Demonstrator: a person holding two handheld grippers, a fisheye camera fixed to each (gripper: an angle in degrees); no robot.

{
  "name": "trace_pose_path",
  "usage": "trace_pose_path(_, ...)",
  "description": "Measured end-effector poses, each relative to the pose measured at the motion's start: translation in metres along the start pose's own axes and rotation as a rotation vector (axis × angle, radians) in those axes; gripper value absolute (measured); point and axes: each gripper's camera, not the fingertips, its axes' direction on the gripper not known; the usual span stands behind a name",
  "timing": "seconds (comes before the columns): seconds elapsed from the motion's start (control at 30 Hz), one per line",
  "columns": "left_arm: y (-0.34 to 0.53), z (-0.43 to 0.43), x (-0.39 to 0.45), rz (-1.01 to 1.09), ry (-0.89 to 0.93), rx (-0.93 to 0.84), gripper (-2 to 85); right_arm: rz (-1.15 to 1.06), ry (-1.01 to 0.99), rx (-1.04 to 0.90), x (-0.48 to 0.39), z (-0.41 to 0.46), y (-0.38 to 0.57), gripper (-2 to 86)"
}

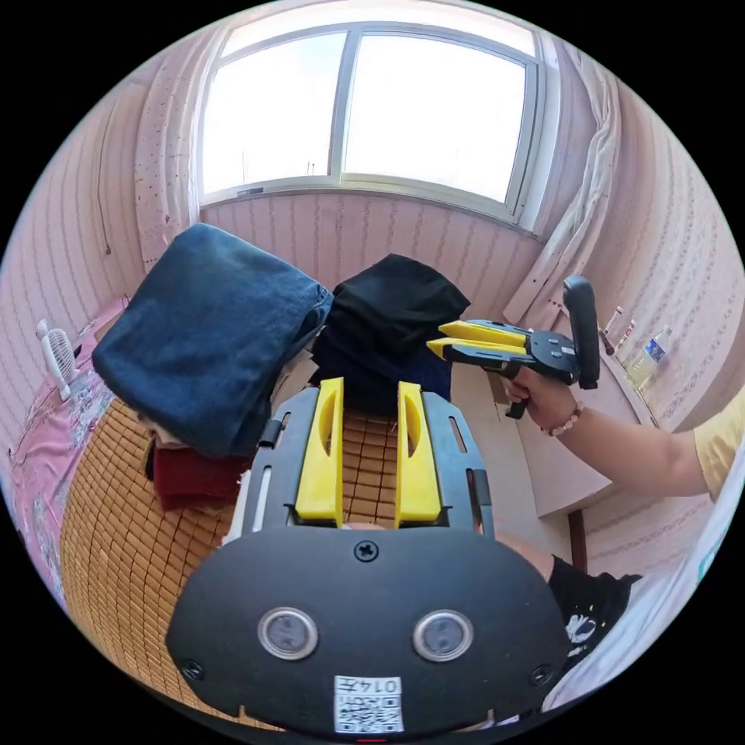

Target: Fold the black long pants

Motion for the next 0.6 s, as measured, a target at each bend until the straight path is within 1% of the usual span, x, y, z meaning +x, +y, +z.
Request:
trace_pose_path(0.13,-0.055,0.061,-0.009,-0.017,0.014,-0.051,11.0,-0.006,0.047,-0.087,0.014,0.041,-0.019,12.9)
trace_pose_path(0.2,-0.072,0.082,-0.006,-0.006,0.017,-0.063,11.0,0.029,0.009,-0.051,0.025,0.046,-0.017,12.1)
trace_pose_path(0.3,-0.090,0.110,-0.001,0.012,-0.023,-0.126,10.8,0.135,-0.078,-0.012,0.049,0.045,-0.016,7.8)
trace_pose_path(0.33,-0.093,0.112,-0.001,0.014,-0.020,-0.130,10.7,0.159,-0.142,-0.005,0.058,0.043,-0.016,6.0)
trace_pose_path(0.4,-0.095,0.109,-0.002,0.012,-0.014,-0.136,9.8,0.171,-0.195,0.008,0.064,0.036,-0.017,4.0)
trace_pose_path(0.5,-0.091,0.079,0.002,0.023,0.039,-0.074,4.7,0.164,-0.280,0.105,0.060,0.006,-0.022,2.8)
trace_pose_path(0.57,-0.082,0.038,0.014,0.065,0.046,-0.014,0.3,0.143,-0.383,0.200,0.049,-0.030,-0.029,2.3)
trace_pose_path(0.6,-0.077,0.026,0.017,0.082,0.046,-0.002,0.0,0.139,-0.419,0.225,0.045,-0.040,-0.031,2.2)
